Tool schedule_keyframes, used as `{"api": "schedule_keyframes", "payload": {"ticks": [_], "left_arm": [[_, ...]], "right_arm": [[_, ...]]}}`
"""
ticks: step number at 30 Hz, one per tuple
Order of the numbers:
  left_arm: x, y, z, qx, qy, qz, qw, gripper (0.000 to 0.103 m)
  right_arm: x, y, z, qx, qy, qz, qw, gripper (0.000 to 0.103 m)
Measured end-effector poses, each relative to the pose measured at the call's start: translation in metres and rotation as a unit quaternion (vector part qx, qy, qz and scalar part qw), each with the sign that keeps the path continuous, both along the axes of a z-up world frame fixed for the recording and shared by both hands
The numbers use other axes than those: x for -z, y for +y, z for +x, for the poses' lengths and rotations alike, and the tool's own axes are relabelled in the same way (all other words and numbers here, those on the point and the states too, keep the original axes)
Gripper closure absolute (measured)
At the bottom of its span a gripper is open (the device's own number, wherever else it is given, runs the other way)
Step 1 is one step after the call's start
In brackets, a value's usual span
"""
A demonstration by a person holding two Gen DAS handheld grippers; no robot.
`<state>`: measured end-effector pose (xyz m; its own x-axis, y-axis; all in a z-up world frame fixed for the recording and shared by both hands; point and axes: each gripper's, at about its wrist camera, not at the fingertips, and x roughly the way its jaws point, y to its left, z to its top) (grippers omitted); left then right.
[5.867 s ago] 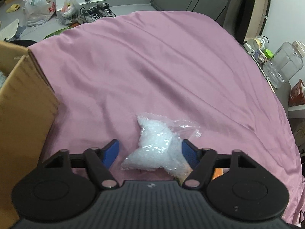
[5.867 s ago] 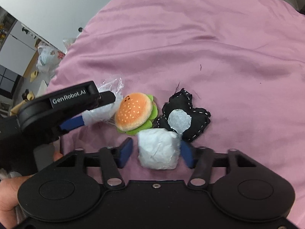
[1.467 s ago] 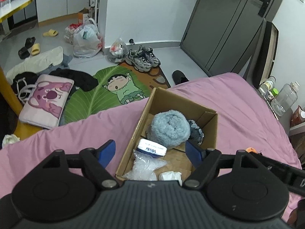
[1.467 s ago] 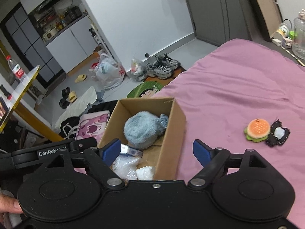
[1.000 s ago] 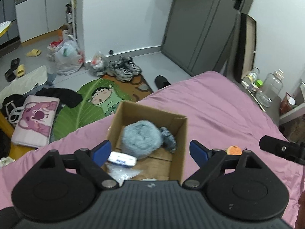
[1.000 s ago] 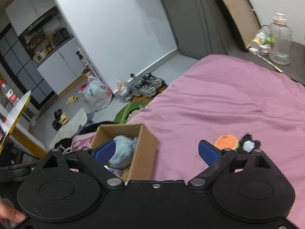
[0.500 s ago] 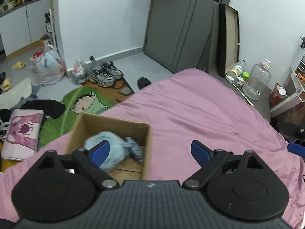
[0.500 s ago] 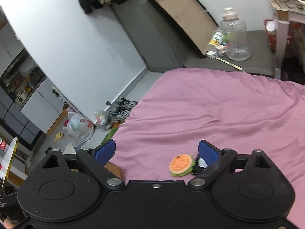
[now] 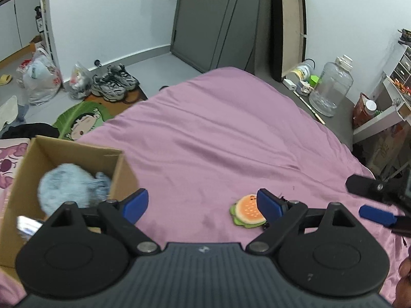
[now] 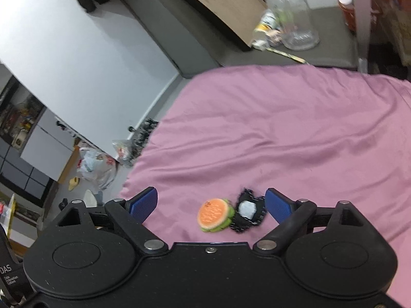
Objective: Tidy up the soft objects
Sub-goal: 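Move both grippers from the box toward the burger and black heart plush, then grasp the burger plush with left gripper while right grasps the black heart plush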
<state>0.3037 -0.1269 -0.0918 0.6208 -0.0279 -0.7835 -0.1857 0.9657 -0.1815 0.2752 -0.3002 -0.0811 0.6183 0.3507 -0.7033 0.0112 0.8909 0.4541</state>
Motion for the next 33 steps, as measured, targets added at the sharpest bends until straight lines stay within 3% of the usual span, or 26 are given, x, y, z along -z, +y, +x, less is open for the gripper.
{"api": "schedule_keyframes", "payload": {"ticks": [7, 18, 23, 33], "left_arm": [[0.028, -0.021, 0.023, -0.003, 0.027, -0.022, 0.9994, 0.015], [0.071, -0.029, 0.054, -0.051, 0.090, -0.072, 0.9920, 0.022], [0.086, -0.030, 0.068, -0.071, 0.108, -0.095, 0.9871, 0.024], [0.112, -0.042, 0.086, -0.096, 0.139, -0.115, 0.9790, 0.030]], "right_arm": [[0.022, -0.009, 0.015, 0.007, 0.032, 0.020, 0.999, 0.021], [0.067, -0.014, 0.045, 0.025, 0.100, 0.039, 0.994, 0.034], [0.095, -0.021, 0.056, 0.044, 0.143, 0.052, 0.987, 0.046], [0.116, -0.023, 0.066, 0.048, 0.170, 0.060, 0.982, 0.047]]}}
